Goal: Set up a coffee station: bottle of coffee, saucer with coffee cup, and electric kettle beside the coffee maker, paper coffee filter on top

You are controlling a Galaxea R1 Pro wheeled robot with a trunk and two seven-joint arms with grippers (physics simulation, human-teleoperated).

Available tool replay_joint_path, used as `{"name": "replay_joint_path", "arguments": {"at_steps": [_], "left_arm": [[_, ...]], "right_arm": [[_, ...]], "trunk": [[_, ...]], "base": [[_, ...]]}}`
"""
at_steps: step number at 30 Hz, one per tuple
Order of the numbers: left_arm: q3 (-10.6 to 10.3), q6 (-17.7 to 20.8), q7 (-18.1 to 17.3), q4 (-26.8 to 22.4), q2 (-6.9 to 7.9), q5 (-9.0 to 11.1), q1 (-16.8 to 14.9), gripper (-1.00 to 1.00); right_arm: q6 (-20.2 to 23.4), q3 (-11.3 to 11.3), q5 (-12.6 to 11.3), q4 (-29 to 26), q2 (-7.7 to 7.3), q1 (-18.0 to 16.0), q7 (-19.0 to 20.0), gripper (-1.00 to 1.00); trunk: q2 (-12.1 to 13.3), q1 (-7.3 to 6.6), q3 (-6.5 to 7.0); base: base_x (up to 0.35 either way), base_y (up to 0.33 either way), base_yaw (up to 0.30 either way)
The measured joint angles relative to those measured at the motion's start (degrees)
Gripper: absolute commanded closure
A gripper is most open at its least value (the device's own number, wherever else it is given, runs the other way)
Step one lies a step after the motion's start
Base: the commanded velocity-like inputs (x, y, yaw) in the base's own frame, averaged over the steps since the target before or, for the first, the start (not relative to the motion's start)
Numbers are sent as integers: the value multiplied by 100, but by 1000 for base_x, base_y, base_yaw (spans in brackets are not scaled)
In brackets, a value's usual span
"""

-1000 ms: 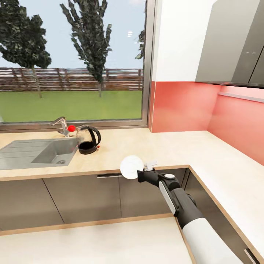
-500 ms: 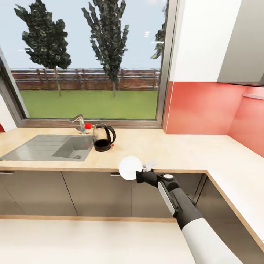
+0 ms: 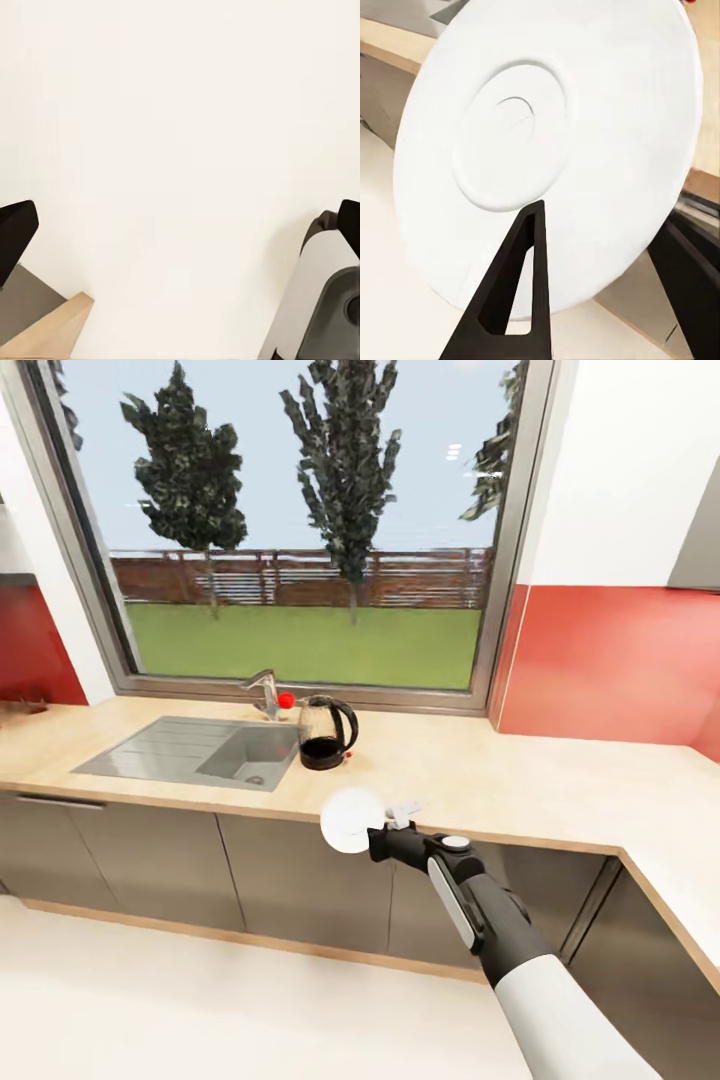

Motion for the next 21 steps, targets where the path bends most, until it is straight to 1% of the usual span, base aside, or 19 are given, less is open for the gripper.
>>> {"name": "replay_joint_path", "arguments": {"at_steps": [9,11,14,21], "left_arm": [[0,1,-5,6,-42,-1,4,-100],[0,-2,-15,13,-47,-5,5,-100],[-8,-5,-25,26,-50,-12,4,-100],[-9,-2,-27,20,-68,-11,5,-100]], "right_arm": [[0,0,0,0,-5,0,0,100],[0,1,0,0,-7,4,0,100],[-1,1,0,-8,-9,1,0,100],[0,-6,-1,-26,-14,3,-3,100]], "trunk": [[0,-1,47],[0,-1,58],[-1,-3,75],[0,0,114]], "base": [[10,0,238],[153,36,233],[218,159,232],[40,28,229]]}}
